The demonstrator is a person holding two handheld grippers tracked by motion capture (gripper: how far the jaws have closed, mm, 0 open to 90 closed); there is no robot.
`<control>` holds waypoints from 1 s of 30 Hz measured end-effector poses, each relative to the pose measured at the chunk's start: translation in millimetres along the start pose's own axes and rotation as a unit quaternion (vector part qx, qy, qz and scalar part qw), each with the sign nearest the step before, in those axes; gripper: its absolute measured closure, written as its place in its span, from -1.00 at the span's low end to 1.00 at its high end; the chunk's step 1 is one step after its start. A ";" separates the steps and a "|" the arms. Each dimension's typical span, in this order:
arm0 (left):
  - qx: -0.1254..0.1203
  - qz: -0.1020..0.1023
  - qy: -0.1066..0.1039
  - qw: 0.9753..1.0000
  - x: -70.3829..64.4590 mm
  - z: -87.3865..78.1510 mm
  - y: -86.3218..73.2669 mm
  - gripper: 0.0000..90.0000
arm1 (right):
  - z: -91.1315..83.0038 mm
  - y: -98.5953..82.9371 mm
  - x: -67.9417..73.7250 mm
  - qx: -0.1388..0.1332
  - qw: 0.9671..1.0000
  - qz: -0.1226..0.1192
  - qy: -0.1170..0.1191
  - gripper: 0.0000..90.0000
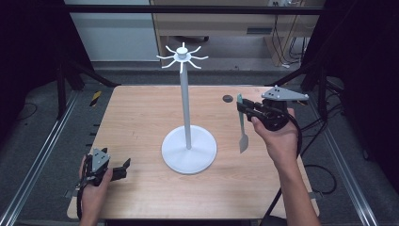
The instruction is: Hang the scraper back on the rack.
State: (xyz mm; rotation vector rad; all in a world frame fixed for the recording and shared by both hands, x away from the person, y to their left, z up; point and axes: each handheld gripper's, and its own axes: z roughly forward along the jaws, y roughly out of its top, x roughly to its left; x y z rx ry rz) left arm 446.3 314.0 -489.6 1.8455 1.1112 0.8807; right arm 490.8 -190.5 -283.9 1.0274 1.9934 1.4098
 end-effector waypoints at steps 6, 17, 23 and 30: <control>-0.001 0.000 0.000 1.000 -0.2 -0.3 0.1 -0.93 | -3.0 5.1 4.7 -0.013 1.000 0.001 0.005 0.66; -0.002 0.000 0.000 1.000 -0.1 -0.4 0.3 -0.93 | -5.4 17.5 15.6 -0.031 0.999 -0.008 0.014 0.66; -0.002 0.000 0.000 1.000 -0.1 -0.3 0.4 -0.93 | -1.5 24.3 25.2 -0.034 0.999 -0.016 0.024 0.66; -0.002 -0.001 0.000 1.000 0.3 -0.6 0.3 -0.93 | 1.4 28.7 32.6 -0.038 0.999 -0.021 0.030 0.66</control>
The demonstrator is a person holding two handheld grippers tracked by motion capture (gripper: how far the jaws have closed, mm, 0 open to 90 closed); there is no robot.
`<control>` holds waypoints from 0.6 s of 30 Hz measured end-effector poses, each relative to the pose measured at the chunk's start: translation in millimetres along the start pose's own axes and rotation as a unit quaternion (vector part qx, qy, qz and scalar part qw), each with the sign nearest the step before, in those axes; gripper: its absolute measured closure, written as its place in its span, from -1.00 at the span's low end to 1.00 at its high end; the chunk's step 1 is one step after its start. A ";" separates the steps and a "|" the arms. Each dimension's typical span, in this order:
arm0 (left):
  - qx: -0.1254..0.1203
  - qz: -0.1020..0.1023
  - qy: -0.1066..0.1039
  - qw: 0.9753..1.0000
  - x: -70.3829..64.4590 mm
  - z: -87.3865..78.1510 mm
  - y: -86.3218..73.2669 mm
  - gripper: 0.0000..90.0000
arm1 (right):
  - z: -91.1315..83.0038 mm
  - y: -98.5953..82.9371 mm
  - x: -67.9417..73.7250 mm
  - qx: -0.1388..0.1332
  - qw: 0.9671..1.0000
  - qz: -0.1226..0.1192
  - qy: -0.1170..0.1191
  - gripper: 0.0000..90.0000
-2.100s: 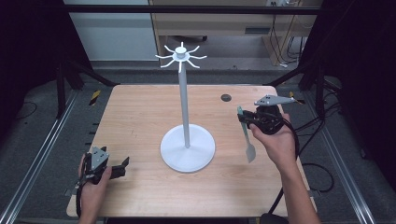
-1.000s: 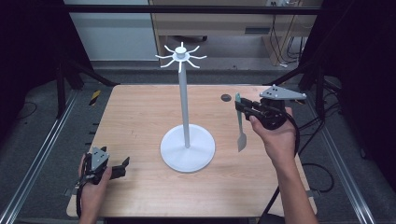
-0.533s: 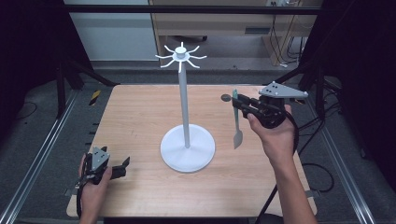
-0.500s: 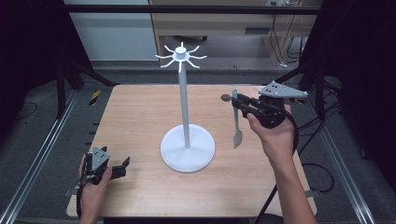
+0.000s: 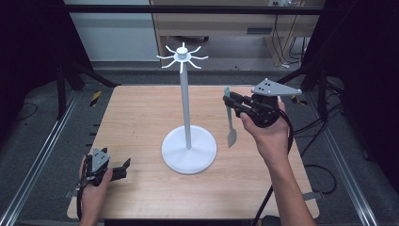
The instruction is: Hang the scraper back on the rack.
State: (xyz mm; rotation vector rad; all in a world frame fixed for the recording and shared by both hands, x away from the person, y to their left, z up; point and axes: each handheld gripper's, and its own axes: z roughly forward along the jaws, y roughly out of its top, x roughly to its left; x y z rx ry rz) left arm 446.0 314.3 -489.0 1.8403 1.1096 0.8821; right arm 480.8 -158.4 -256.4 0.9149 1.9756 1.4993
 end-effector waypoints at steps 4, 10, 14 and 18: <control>0.000 0.001 -0.001 1.000 -0.3 0.1 0.1 -0.92 | 1.8 6.8 4.5 -0.003 1.000 -0.008 0.003 0.66; 0.001 0.001 -0.001 1.000 -0.3 0.2 0.0 -0.92 | 2.1 14.1 9.0 -0.010 1.000 -0.013 0.004 0.66; 0.001 0.002 -0.002 1.000 -0.6 0.2 0.1 -0.92 | 1.8 20.5 12.4 -0.014 1.000 -0.015 0.005 0.66; 0.001 0.002 -0.003 1.000 -1.1 0.4 0.2 -0.92 | 2.1 26.3 15.1 -0.019 1.000 -0.019 0.007 0.66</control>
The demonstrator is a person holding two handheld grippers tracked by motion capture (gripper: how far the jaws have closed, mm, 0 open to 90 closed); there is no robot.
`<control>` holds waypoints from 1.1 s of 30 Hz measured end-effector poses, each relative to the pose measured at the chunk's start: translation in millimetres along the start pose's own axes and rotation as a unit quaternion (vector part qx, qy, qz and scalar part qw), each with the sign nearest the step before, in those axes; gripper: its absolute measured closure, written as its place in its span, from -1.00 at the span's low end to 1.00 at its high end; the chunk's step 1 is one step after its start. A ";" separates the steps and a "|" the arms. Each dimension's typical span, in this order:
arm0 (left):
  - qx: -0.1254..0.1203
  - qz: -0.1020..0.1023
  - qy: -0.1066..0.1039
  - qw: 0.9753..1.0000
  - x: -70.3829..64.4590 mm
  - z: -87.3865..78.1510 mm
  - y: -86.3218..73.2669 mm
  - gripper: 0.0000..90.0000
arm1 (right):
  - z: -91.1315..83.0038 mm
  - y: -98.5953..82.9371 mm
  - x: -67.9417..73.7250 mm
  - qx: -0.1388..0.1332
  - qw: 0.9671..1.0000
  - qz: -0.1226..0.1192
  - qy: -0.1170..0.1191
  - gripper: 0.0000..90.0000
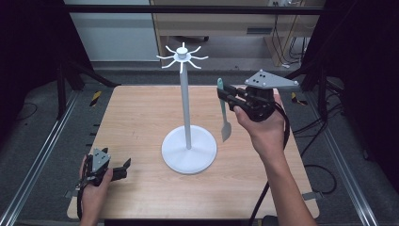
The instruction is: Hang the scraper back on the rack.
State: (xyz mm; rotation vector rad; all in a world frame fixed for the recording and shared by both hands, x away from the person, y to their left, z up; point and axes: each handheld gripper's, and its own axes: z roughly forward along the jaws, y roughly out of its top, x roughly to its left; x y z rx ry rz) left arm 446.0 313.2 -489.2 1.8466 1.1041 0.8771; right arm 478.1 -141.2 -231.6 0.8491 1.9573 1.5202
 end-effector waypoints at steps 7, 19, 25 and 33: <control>0.000 -0.001 -0.001 1.000 -0.5 0.5 -0.2 -0.92 | -0.1 12.0 6.1 -0.011 1.000 -0.006 0.004 0.66; 0.000 -0.001 0.001 1.000 0.4 -0.3 -0.2 -0.92 | 1.5 18.6 15.8 -0.027 0.999 -0.004 0.020 0.66; 0.000 0.000 0.000 1.000 0.0 -0.3 -0.1 -0.92 | -2.3 22.8 18.8 -0.036 0.999 -0.006 0.018 0.66; -0.002 0.000 0.000 1.000 -0.2 -0.5 -0.1 -0.92 | -7.4 30.1 24.8 -0.042 0.999 -0.013 0.019 0.66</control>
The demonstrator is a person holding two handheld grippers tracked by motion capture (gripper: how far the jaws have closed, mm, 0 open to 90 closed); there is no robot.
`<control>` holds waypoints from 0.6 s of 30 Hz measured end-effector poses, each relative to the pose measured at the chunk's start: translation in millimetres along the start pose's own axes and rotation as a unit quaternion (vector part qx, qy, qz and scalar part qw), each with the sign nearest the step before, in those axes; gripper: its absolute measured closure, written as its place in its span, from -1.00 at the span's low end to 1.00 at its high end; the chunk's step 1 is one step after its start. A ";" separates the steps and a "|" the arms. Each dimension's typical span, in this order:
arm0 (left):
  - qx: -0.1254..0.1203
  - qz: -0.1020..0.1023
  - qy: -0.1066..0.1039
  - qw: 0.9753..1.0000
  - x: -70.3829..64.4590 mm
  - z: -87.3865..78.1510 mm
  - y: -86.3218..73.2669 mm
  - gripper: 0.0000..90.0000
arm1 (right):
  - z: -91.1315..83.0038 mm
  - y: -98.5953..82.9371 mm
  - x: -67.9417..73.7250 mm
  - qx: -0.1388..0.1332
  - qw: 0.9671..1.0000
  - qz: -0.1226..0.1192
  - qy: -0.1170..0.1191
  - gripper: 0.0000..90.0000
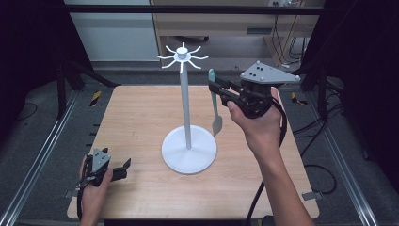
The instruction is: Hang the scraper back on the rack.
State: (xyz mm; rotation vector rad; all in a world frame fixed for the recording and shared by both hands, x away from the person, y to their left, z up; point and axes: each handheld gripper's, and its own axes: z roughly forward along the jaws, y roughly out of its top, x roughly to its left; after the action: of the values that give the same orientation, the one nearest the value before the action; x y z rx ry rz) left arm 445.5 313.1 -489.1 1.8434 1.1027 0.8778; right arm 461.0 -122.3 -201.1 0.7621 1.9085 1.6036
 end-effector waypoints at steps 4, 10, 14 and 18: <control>0.000 -0.001 0.000 1.000 0.9 0.1 -0.1 -0.92 | 0.7 1.5 2.1 0.001 1.000 -0.005 0.002 0.66; 0.000 0.000 0.000 1.000 0.7 -0.1 0.1 -0.92 | 2.6 4.0 4.1 0.003 1.000 -0.008 0.001 0.66; 0.000 -0.001 0.000 1.000 0.9 -0.2 0.1 -0.92 | 4.5 5.0 5.1 0.006 1.000 -0.011 0.001 0.66; -0.001 -0.001 0.001 1.000 1.5 -0.4 0.0 -0.92 | 5.7 6.6 5.5 0.007 1.000 -0.011 0.002 0.66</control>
State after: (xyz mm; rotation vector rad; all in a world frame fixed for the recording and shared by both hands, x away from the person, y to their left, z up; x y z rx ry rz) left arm 445.7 314.6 -488.7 1.8398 1.1042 0.8791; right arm 461.8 -113.6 -195.7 0.7421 1.9247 1.5815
